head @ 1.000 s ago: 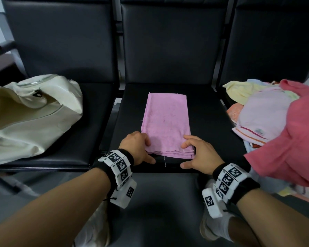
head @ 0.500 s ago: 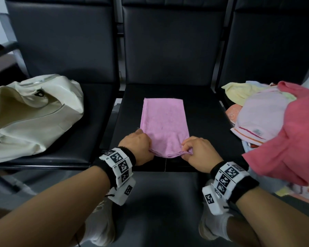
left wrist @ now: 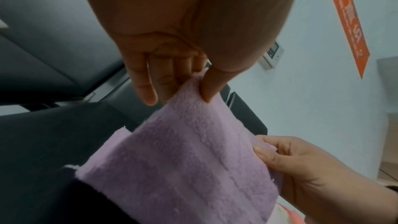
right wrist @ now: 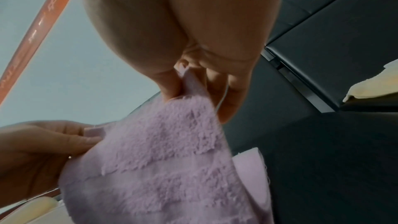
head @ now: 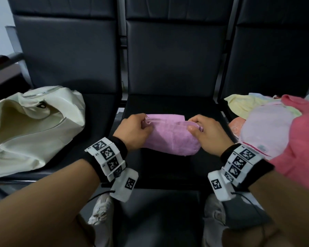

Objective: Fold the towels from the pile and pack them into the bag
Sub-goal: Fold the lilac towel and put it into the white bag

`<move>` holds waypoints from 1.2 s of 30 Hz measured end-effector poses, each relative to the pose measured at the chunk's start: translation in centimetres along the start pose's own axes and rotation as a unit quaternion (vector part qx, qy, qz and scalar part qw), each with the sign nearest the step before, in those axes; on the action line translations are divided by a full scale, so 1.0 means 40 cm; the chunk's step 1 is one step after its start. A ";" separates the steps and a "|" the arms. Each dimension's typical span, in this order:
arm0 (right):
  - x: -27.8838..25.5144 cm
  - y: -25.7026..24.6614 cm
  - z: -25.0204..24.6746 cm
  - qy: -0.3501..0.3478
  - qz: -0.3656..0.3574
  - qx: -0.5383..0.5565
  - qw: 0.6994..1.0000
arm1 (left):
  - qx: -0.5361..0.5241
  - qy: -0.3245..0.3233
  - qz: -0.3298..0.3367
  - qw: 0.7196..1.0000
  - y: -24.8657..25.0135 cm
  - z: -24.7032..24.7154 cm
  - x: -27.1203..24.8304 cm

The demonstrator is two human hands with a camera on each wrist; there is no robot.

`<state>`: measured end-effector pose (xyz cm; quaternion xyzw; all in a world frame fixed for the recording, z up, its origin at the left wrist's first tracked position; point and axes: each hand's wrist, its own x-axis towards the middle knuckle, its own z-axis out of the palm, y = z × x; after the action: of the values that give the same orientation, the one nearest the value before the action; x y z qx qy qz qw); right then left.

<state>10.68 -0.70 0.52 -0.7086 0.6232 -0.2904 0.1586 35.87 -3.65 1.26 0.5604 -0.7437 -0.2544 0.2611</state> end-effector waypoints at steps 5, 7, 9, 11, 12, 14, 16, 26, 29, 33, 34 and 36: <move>0.061 0.020 -0.016 -0.026 0.008 0.023 0.999 | -0.025 0.005 -0.009 1.000 -0.035 0.015 0.057; 0.082 0.034 0.001 -0.026 0.020 0.034 0.999 | -0.023 0.003 -0.014 1.000 -0.050 0.032 0.083; 0.103 0.051 0.024 -0.018 0.036 0.056 0.998 | -0.023 0.007 -0.015 1.000 -0.065 0.051 0.110; 0.128 0.065 0.044 -0.009 0.056 0.088 0.994 | -0.028 0.011 -0.021 0.999 -0.078 0.064 0.137; 0.140 0.069 0.051 -0.004 0.070 0.108 0.992 | -0.032 0.012 -0.025 0.999 -0.085 0.068 0.149; 0.163 0.077 0.059 0.000 0.098 0.162 0.982 | -0.045 0.010 -0.031 0.998 -0.097 0.071 0.174; 0.180 0.082 0.062 -0.026 0.115 0.231 0.966 | -0.065 0.004 -0.035 0.997 -0.107 0.069 0.192; 0.250 0.121 0.089 -0.075 0.199 0.241 0.947 | -0.145 -0.012 -0.074 0.987 -0.137 0.101 0.262; 0.267 0.140 0.096 -0.073 0.223 0.194 0.953 | -0.126 -0.004 -0.111 0.986 -0.159 0.118 0.283; 0.282 0.153 0.102 -0.080 0.224 0.154 0.959 | -0.126 0.002 -0.156 0.980 -0.173 0.130 0.308; 0.287 0.157 0.104 -0.081 0.227 0.149 0.959 | -0.127 0.004 -0.163 0.979 -0.175 0.131 0.313; 0.296 0.164 0.107 -0.080 0.237 0.141 0.958 | -0.126 0.010 -0.169 0.977 -0.179 0.133 0.321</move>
<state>8.74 -13.96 -4.14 -0.5318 0.7112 -0.2717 0.3709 34.29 -17.36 -6.12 0.6434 -0.5975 -0.3805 0.2902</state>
